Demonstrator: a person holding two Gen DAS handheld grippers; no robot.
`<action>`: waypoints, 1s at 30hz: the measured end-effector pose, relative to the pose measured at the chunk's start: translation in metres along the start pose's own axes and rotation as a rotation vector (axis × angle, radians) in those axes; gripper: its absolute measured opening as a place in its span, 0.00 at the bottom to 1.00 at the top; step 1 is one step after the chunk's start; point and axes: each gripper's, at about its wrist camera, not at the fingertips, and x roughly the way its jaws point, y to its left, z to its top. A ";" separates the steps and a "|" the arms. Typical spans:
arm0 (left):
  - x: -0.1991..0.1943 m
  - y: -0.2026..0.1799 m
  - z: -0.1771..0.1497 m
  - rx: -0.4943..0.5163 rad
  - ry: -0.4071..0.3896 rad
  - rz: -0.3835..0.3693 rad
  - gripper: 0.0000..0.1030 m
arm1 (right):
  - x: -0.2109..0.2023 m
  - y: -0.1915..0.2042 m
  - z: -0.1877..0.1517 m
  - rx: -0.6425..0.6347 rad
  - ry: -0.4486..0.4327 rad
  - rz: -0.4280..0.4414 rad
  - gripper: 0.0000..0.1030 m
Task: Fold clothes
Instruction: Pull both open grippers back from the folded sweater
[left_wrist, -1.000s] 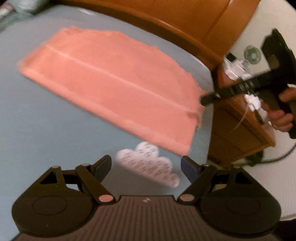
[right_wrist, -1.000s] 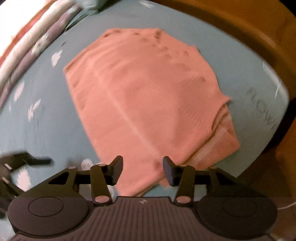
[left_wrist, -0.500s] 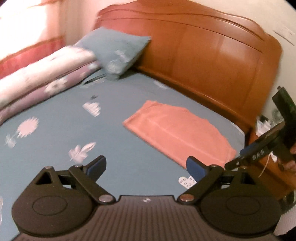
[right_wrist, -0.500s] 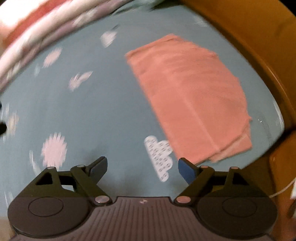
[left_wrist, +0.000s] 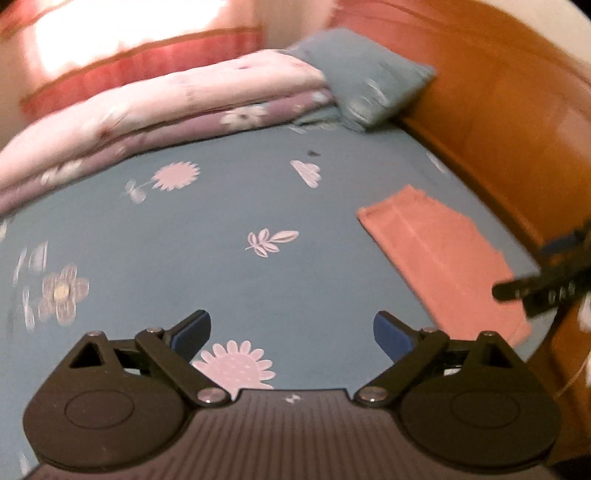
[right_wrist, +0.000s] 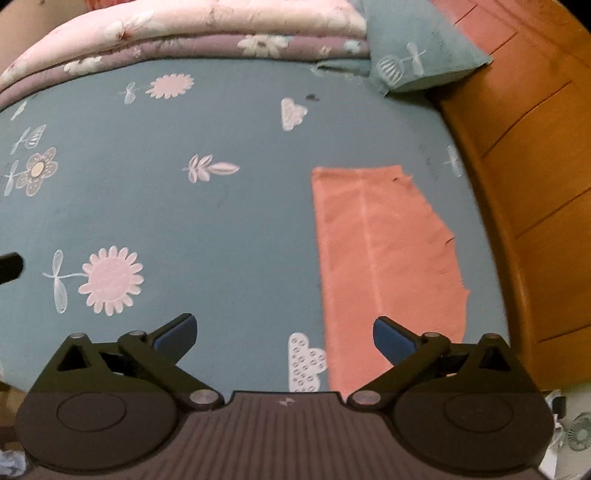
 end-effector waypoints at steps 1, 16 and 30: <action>-0.002 0.002 -0.002 -0.030 0.001 0.013 0.92 | -0.002 -0.002 -0.001 0.007 -0.008 -0.004 1.00; 0.003 -0.011 -0.007 -0.192 0.148 0.124 0.92 | 0.000 -0.007 -0.025 0.064 -0.027 0.129 1.00; 0.004 0.010 -0.021 -0.253 0.240 0.127 0.92 | 0.005 0.012 -0.040 0.059 0.049 0.144 1.00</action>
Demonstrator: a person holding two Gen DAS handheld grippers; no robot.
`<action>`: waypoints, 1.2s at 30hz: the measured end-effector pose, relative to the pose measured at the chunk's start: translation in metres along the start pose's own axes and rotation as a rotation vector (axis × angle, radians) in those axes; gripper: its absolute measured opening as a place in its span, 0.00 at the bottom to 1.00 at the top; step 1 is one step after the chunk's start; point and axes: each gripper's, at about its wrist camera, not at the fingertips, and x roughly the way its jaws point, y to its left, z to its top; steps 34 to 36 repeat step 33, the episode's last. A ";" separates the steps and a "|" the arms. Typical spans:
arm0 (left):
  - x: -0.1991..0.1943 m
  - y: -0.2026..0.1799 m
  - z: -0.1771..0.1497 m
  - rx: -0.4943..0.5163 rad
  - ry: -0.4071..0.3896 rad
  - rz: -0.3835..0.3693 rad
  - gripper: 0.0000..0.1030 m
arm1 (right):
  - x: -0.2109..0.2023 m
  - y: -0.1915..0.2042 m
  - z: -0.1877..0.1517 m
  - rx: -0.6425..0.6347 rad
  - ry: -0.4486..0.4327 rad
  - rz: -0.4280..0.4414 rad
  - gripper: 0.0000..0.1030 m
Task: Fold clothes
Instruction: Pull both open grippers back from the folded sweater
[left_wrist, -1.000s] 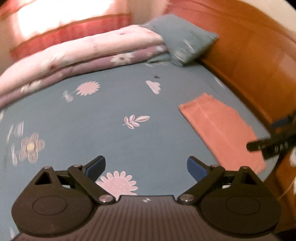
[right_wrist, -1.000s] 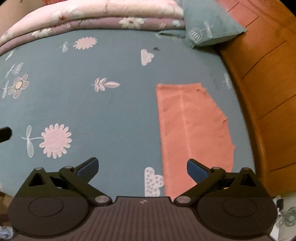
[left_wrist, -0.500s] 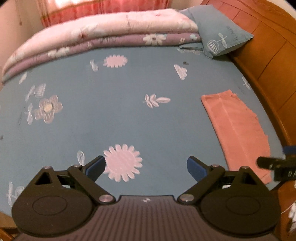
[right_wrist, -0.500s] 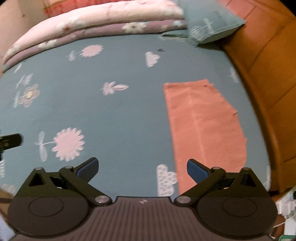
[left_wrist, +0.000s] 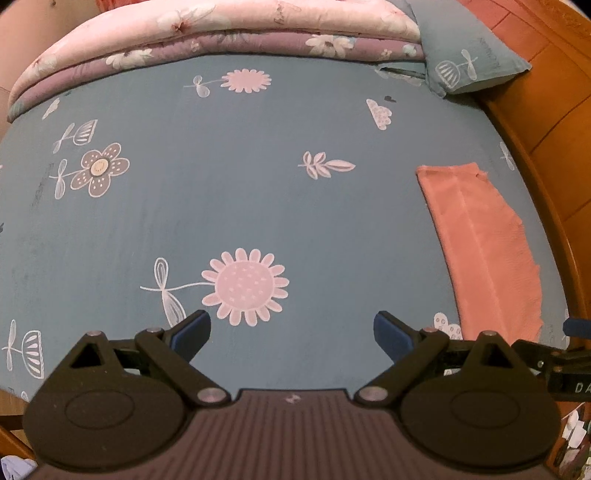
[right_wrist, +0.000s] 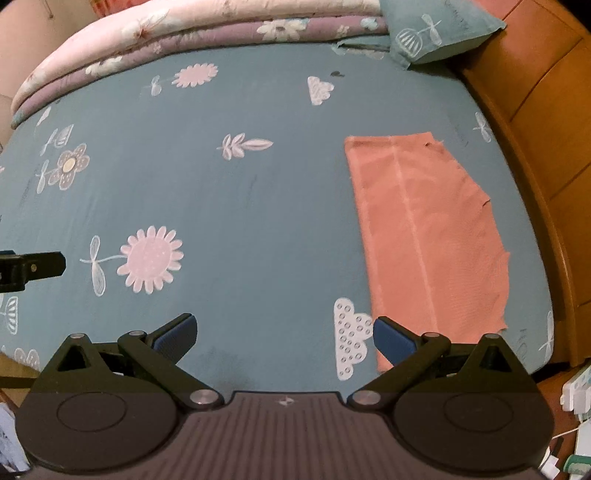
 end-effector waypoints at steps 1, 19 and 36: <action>0.000 0.001 0.000 -0.001 0.002 0.002 0.92 | 0.000 0.002 -0.001 -0.001 0.004 0.003 1.00; 0.004 0.025 -0.006 -0.031 0.051 0.045 0.92 | 0.003 0.018 -0.001 -0.010 0.031 0.000 1.00; 0.006 0.027 -0.005 -0.040 0.062 0.056 0.92 | 0.007 0.016 0.001 -0.008 0.044 0.004 1.00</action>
